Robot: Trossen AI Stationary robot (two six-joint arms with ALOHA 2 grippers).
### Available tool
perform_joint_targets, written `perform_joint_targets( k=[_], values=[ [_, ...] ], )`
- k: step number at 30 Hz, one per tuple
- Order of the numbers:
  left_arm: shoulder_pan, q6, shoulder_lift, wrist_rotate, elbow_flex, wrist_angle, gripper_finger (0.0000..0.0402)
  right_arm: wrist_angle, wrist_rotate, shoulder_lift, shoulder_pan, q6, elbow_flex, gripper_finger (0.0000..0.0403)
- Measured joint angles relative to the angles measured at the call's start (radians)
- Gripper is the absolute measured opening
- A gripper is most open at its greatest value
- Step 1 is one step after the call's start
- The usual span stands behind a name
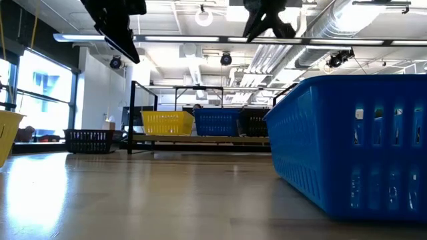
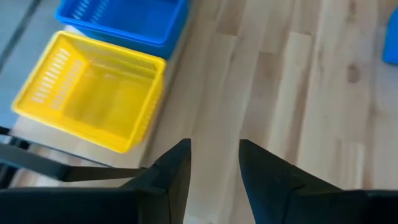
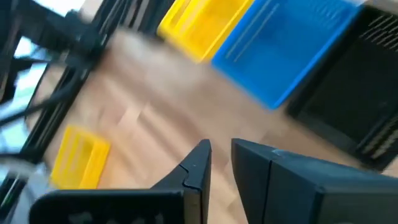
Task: Stack baskets on shelf by color
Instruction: Stack the left yellow basket on top of the yellow basket on the shelf
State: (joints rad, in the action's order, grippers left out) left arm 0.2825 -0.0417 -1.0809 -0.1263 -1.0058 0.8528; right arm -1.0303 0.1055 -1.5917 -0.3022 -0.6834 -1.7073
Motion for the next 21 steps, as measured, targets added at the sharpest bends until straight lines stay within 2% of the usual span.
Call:
perform_joint_targets(
  k=[3, 7, 15, 21],
  values=[
    [0.0, 0.0, 0.0, 0.042, 0.0, 0.0, 0.014, -0.018, 0.018, 0.0, 0.085, -0.035, 0.0, 0.0045],
    [-0.008, -0.017, 0.0, 0.046, 0.0, 0.004, 0.0158, -0.021, -0.002, 0.0, 0.195, -0.078, 0.0, 0.0052],
    [-0.01, -0.026, 0.0, 0.046, 0.011, 0.12, 0.0163, -0.076, -0.169, 0.0, 0.366, -0.209, 0.003, 0.0099],
    [-0.01, -0.055, 0.0, 0.041, 0.074, 0.148, 0.0156, -0.098, -0.218, 0.0, 0.426, -0.236, 0.004, 0.0117]
  ],
)
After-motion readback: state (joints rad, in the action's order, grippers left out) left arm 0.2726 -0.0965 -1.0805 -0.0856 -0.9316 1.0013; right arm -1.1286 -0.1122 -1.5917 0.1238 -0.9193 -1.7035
